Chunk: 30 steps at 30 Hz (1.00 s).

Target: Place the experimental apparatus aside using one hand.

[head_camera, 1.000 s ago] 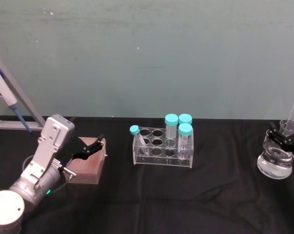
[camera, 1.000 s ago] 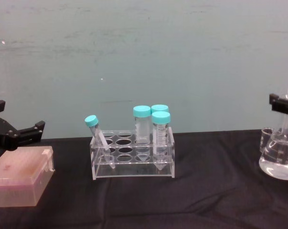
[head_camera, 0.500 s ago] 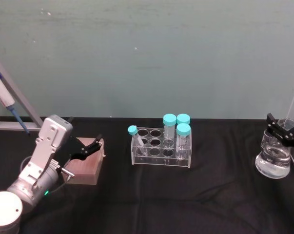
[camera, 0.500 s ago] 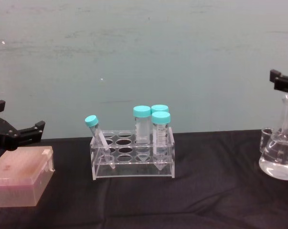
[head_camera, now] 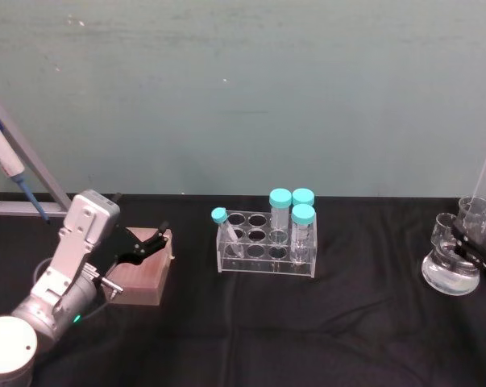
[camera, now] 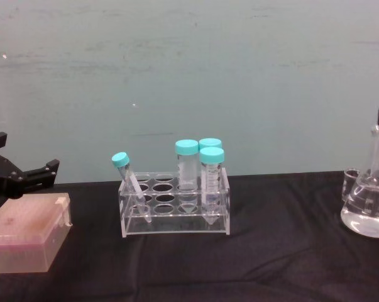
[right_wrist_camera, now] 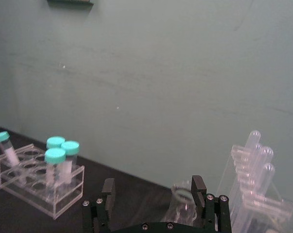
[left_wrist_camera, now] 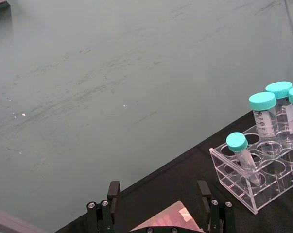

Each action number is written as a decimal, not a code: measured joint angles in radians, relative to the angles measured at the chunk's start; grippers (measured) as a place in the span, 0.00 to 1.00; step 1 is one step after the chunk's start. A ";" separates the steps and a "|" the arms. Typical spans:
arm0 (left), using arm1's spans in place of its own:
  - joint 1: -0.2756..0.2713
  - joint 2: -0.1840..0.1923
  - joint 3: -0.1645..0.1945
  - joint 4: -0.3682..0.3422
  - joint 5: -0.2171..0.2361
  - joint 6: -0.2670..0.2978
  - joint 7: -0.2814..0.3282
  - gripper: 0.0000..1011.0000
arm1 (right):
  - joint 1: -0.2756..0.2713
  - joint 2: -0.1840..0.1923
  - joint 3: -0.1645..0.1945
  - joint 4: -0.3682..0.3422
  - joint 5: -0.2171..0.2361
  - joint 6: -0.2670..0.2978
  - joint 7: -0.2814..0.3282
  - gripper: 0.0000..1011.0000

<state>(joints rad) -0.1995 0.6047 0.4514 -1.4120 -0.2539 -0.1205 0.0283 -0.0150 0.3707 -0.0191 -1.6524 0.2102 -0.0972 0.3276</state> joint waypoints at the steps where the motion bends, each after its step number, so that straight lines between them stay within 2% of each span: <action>1: 0.000 0.000 0.000 0.000 0.000 0.000 0.000 0.99 | -0.016 0.010 0.003 -0.013 0.005 0.006 0.005 0.99; 5: 0.000 0.000 0.000 0.000 0.000 0.000 0.000 0.99 | -0.052 0.035 0.005 -0.030 0.016 0.036 0.014 0.99; 12: 0.000 0.000 0.000 0.000 0.000 0.000 0.000 0.99 | -0.081 0.053 -0.007 -0.022 0.032 0.080 0.015 0.99; 21: 0.000 0.000 0.000 0.000 0.000 0.000 0.000 0.99 | -0.083 0.060 -0.026 0.000 0.033 0.094 0.001 0.99; 30: 0.000 0.000 0.000 0.000 0.000 0.000 0.000 0.99 | -0.082 0.061 -0.028 0.001 0.033 0.098 0.000 0.99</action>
<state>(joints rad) -0.1995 0.6046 0.4514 -1.4120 -0.2539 -0.1205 0.0283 -0.0971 0.4320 -0.0471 -1.6511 0.2435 0.0012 0.3280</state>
